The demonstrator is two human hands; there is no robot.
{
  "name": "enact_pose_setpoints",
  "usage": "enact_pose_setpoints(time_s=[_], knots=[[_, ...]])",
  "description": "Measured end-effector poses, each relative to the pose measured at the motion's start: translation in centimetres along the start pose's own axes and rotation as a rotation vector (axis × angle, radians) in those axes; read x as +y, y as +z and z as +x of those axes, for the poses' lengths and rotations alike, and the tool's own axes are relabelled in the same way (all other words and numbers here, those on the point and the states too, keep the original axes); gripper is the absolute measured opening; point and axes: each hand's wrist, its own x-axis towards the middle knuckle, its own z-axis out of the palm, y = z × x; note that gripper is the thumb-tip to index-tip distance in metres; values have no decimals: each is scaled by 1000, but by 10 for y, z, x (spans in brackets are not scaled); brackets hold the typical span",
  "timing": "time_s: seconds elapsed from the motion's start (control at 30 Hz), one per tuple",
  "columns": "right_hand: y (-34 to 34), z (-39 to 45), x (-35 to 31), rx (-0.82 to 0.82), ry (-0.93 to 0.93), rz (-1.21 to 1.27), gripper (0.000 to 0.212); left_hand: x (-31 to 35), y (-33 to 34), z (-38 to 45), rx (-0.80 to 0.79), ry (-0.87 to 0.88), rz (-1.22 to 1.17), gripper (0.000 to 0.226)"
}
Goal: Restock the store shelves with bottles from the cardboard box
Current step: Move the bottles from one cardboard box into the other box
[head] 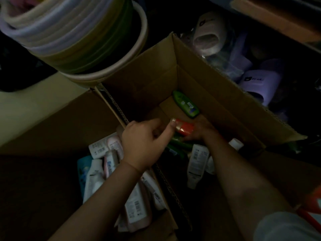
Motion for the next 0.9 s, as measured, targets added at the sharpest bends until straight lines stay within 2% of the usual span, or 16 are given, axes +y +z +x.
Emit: enact_pose_setpoints(time_s=[0.07,0.13,0.2,0.3,0.4,0.43,0.5,0.57,0.63,0.7,0.73,0.8,0.9], knots=[[8,-4,-5,-113,1,117,113,0,-1,0,-5,1,-2,57],[28,4,-3,-118,11,242,126,0,-1,-1,-17,2,11,58],[39,1,-8,-99,-10,352,121,0,-1,0,-21,-1,36,60],[38,-14,-15,-156,-39,534,71,-1,0,1,-30,-4,47,64],[32,-32,-14,-295,20,664,39,-3,1,1,-25,4,47,64],[29,-38,-15,-348,47,711,40,-3,1,1,-24,6,51,64],[17,-49,-21,-387,70,791,63,-4,1,2,-12,8,67,64],[-4,-63,-33,-348,50,886,79,-4,1,3,5,1,66,63],[-33,-86,-52,-251,-46,948,67,-1,-1,2,25,-6,74,61],[-62,-114,-73,-176,-177,990,54,2,-4,0,56,-35,24,50],[-73,-129,-84,-145,-235,1022,53,2,-6,-2,63,-49,-48,44],[-90,-164,-110,-108,-345,1092,52,2,-14,-3,47,-102,-298,63],[-98,-211,-155,-66,-463,1048,46,1,-45,0,143,-456,-1057,91]])
